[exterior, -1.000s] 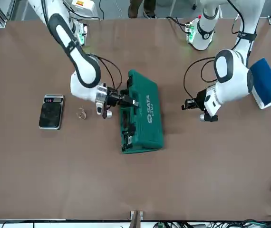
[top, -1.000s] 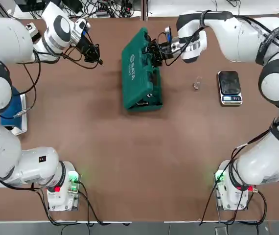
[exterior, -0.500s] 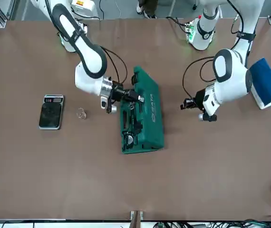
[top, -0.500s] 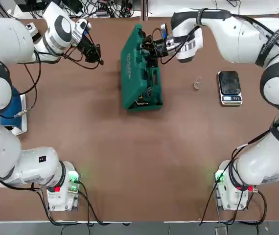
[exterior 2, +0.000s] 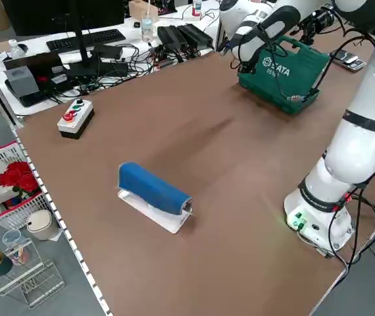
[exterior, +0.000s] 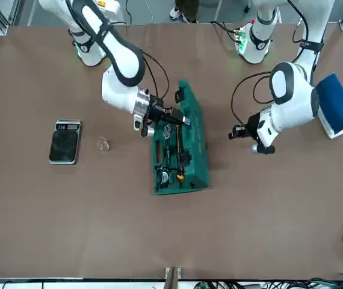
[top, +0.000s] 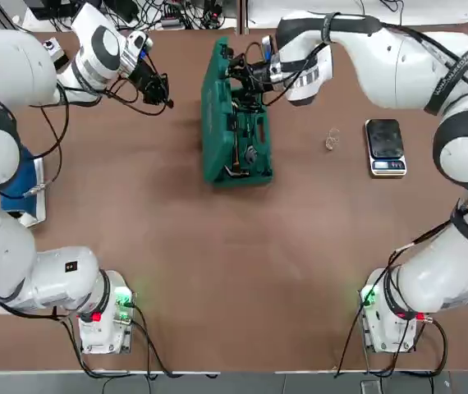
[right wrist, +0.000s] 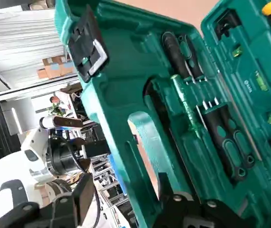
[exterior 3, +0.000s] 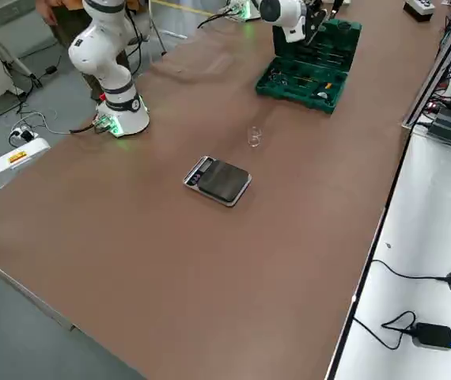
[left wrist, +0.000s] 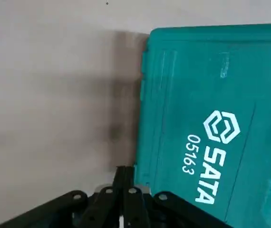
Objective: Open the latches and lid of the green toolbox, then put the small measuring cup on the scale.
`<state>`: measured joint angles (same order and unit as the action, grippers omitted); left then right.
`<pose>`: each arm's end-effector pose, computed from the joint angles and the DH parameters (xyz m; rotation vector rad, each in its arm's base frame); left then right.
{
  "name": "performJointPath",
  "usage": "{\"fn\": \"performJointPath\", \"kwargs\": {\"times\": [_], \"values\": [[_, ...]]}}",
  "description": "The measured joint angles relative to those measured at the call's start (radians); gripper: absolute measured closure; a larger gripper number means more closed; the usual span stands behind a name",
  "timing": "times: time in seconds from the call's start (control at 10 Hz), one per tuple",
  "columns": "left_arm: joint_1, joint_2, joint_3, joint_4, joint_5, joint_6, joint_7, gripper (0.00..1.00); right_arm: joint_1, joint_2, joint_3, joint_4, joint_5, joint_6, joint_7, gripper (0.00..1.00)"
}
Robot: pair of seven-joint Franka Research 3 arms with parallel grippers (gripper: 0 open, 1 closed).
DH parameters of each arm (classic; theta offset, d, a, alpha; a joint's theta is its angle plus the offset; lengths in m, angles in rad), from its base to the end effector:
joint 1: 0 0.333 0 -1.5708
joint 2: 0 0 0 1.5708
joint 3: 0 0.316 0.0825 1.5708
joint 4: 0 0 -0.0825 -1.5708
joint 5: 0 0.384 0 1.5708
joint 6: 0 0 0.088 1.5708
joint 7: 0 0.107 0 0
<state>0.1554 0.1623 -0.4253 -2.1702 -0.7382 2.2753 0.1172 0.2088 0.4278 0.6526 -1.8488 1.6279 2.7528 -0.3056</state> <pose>0.5299 -0.1613 0.3280 2.5283 0.1570 -0.1332 0.4802 0.4417 0.3533 -1.9486 0.4322 0.0549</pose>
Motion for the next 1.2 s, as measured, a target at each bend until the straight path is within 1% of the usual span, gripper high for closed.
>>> {"fn": "performJointPath", "kwargs": {"times": [0.3,0.6,1.0,1.2], "values": [[-0.002,-0.003,-0.029,0.004,-0.033,0.018,-0.004,0.99,0.054,0.001,0.001,0.046,0.032,0.051,0.018,0.37],[-0.002,-0.034,-0.073,0.013,-0.071,0.018,-0.030,0.99,0.102,0.014,0.001,0.085,0.057,0.097,0.035,0.37],[0.004,-0.050,-0.074,0.010,-0.070,0.006,-0.038,0.99,0.131,0.055,0.001,0.132,0.075,0.130,0.035,0.36],[0.019,-0.062,-0.073,0.011,-0.070,-0.037,-0.036,0.99,0.129,0.057,-0.003,0.140,0.075,0.138,0.035,0.32]]}}
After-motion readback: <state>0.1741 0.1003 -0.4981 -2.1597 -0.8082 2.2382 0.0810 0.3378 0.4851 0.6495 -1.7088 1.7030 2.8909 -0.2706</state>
